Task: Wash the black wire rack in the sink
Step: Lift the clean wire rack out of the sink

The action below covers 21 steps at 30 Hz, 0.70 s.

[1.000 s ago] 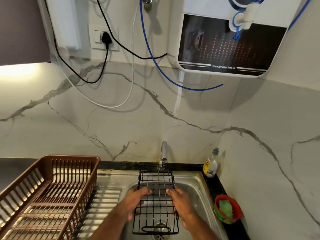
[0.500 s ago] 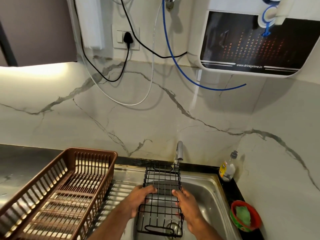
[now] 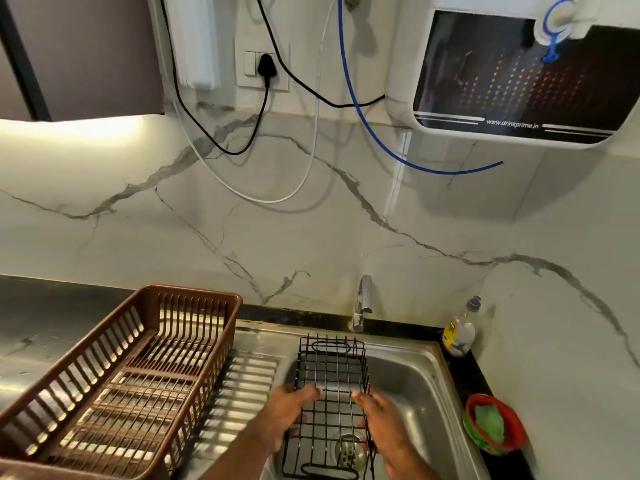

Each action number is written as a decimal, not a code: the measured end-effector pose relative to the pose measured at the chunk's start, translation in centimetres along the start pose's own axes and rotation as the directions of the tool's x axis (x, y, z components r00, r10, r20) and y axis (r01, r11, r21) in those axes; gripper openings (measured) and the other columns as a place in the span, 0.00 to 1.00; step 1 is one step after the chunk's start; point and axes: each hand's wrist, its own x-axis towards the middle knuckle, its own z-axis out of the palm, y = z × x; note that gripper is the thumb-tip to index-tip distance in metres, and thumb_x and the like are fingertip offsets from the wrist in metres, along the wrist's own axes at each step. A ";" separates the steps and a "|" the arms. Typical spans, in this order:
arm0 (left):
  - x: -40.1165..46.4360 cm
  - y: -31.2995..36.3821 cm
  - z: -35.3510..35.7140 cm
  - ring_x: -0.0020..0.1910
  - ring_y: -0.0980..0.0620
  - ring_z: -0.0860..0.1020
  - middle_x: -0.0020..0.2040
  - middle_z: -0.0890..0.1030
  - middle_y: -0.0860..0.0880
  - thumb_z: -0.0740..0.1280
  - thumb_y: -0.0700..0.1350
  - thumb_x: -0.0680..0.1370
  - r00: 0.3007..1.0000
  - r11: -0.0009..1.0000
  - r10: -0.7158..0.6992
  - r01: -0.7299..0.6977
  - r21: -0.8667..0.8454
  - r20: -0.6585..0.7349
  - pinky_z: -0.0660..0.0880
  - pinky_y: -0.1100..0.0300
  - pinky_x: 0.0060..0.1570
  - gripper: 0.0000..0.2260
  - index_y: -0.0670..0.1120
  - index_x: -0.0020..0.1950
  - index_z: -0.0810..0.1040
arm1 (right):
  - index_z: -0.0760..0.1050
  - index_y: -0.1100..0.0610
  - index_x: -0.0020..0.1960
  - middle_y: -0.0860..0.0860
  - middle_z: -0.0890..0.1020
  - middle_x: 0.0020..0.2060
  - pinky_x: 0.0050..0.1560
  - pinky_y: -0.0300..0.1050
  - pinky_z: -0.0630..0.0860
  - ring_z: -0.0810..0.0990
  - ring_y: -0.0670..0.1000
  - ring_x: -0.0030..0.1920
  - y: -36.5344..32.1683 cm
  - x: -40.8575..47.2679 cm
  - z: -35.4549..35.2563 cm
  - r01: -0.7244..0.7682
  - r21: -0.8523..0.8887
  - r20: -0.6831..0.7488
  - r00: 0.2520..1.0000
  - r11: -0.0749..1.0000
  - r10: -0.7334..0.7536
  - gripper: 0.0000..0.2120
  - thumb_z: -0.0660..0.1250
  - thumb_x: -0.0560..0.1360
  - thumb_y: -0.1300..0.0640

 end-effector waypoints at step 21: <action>-3.1 8.5 -7.5 0.43 0.55 0.71 0.72 0.71 0.40 0.76 0.54 0.73 0.989 0.990 0.137 -0.139 -0.036 -0.047 0.68 0.58 0.36 0.36 0.43 0.76 0.66 | 0.63 0.46 0.78 0.52 0.74 0.71 0.54 0.58 0.83 0.79 0.55 0.60 -8.3 0.8 5.0 0.096 0.090 0.115 0.988 0.991 -0.106 0.35 0.69 0.75 0.39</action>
